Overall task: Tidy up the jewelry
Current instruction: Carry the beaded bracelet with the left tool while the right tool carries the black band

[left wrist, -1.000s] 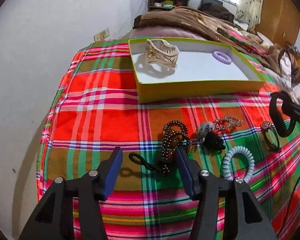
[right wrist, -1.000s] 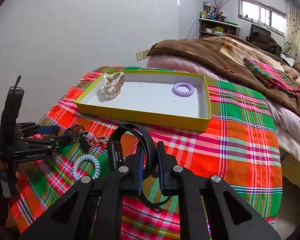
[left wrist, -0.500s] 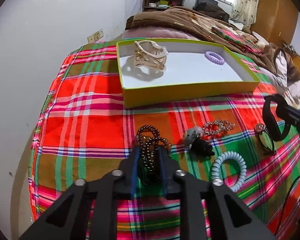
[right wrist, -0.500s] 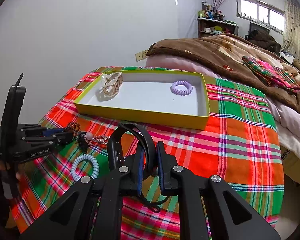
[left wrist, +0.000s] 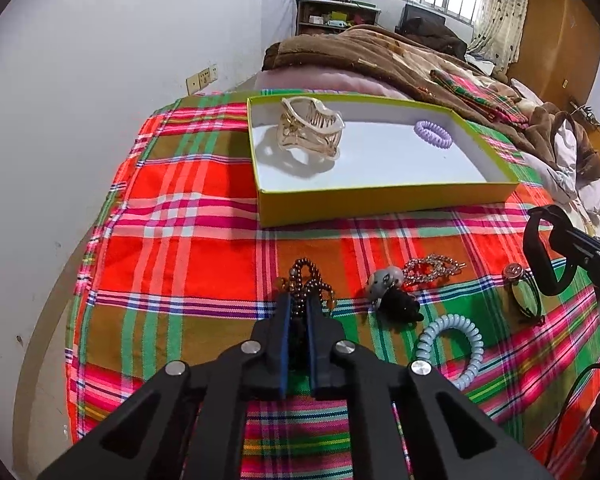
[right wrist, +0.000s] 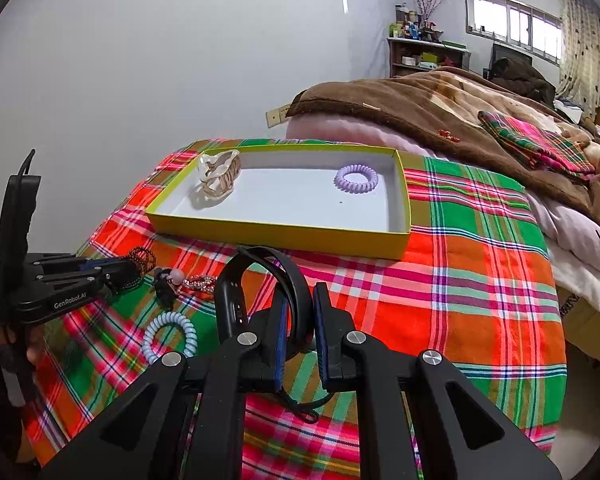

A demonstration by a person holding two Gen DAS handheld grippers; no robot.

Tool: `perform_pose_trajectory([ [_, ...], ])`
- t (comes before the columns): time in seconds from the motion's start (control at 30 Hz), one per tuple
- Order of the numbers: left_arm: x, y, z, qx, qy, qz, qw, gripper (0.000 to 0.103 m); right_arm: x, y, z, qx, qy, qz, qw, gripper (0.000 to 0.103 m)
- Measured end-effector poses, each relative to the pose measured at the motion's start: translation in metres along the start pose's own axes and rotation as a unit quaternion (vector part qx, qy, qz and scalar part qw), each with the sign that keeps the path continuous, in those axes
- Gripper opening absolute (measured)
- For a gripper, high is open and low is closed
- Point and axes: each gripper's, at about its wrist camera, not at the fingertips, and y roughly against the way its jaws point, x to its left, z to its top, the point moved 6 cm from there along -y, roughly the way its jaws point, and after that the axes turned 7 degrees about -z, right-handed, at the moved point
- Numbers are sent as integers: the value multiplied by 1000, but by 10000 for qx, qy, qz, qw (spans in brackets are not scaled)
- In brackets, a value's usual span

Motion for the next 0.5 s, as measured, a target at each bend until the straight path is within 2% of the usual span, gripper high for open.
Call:
perform_pose_trajectory([
  [0.5,1,30,14,-386,102,-61,9992,5,1,9,6,-145,-39,15,9999,12],
])
